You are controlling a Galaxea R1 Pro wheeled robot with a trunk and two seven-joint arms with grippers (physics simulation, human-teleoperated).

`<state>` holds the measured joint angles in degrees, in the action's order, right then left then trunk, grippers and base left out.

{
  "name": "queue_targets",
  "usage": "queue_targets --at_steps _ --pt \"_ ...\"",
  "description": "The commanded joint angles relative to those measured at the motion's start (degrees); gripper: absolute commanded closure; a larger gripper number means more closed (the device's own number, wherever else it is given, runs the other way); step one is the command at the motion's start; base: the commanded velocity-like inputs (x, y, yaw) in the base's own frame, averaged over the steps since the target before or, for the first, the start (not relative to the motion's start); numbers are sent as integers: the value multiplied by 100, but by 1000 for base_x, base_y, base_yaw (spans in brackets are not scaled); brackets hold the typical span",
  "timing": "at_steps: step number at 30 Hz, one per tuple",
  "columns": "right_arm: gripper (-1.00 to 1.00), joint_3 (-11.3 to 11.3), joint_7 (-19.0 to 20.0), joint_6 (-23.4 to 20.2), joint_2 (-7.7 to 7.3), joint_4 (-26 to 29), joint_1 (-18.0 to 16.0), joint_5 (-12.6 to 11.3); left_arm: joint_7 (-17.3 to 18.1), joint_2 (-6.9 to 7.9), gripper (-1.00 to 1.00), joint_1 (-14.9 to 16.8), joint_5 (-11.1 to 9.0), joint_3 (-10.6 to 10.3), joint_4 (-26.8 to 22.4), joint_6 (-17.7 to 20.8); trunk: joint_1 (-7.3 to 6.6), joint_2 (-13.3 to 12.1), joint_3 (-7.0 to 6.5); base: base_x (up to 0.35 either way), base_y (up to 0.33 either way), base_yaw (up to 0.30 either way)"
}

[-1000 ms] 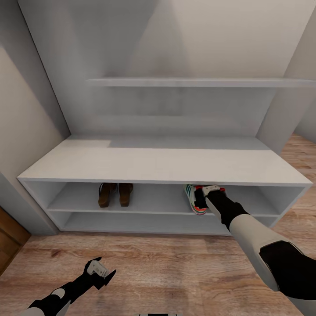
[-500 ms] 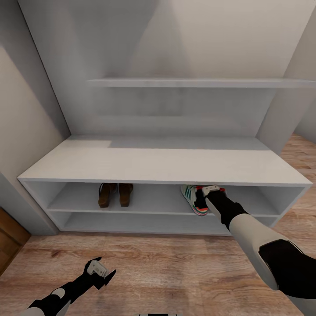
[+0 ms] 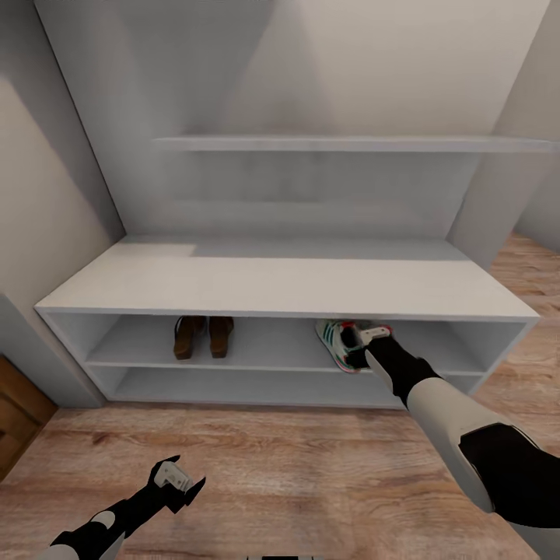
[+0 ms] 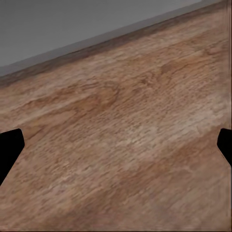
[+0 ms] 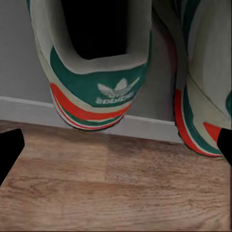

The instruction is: Pick up the two gym shoes and the two sandals from the corridor floor and place them onto the hallstand (shoe rack) in the corridor, making sure they are on the rack and not on the floor. Arrange them so the two gym shoes are next to each other and the two sandals are next to each other.

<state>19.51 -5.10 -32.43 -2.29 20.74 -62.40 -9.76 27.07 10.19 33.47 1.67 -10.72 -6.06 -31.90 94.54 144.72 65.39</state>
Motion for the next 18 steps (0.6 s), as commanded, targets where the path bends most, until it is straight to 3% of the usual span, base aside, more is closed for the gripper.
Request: queue_targets --at_steps 1,18 --pt "-100 0 0 0 0 0 0 0 0 0 -100 0 0 0 0 0 0 0 0 -242 -135 0" --pt "-100 0 0 0 0 -2 0 0 0 0 -100 1 0 0 0 -2 0 0 0 -269 -156 0"
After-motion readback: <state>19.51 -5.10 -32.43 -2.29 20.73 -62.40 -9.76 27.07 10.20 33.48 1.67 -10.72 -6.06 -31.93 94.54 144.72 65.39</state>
